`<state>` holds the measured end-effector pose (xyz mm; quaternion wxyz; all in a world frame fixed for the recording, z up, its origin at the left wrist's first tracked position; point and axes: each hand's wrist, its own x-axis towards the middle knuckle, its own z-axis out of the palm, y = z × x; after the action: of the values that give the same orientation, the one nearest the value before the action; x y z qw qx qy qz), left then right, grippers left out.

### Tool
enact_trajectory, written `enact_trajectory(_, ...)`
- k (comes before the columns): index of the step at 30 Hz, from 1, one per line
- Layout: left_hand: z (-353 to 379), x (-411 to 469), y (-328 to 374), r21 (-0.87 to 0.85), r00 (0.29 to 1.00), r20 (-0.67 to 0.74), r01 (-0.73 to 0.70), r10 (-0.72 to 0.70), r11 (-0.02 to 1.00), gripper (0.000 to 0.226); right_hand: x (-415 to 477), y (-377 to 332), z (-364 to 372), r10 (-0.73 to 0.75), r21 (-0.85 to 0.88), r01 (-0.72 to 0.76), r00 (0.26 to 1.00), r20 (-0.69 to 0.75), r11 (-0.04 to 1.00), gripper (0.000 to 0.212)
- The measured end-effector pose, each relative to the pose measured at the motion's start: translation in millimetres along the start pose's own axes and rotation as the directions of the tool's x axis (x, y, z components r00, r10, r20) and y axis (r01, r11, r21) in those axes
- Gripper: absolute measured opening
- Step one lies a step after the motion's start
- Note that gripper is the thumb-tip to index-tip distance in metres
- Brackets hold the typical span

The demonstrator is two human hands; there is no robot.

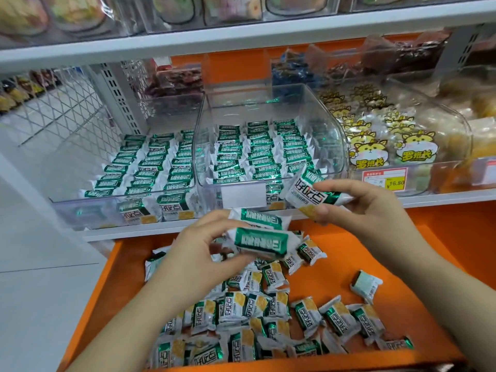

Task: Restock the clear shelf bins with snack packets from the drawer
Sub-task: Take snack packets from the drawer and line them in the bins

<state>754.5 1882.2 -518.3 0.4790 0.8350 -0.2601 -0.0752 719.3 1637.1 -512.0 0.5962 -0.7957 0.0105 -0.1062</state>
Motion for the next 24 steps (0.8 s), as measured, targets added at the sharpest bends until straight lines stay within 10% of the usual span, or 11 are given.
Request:
enact_trajectory(16,22,-4,2,0.123,0.992,0.108,-0.077,0.064,0.989,0.029,-2,7,17,-0.027,-0.215,0.107,0.939,0.344,0.971,0.03)
enact_trajectory(24,18,-2,1,0.11,0.994,0.113,0.004,-0.016,0.994,0.03,0,-3,8,-0.126,-0.273,0.172,0.976,0.177,0.946,0.03)
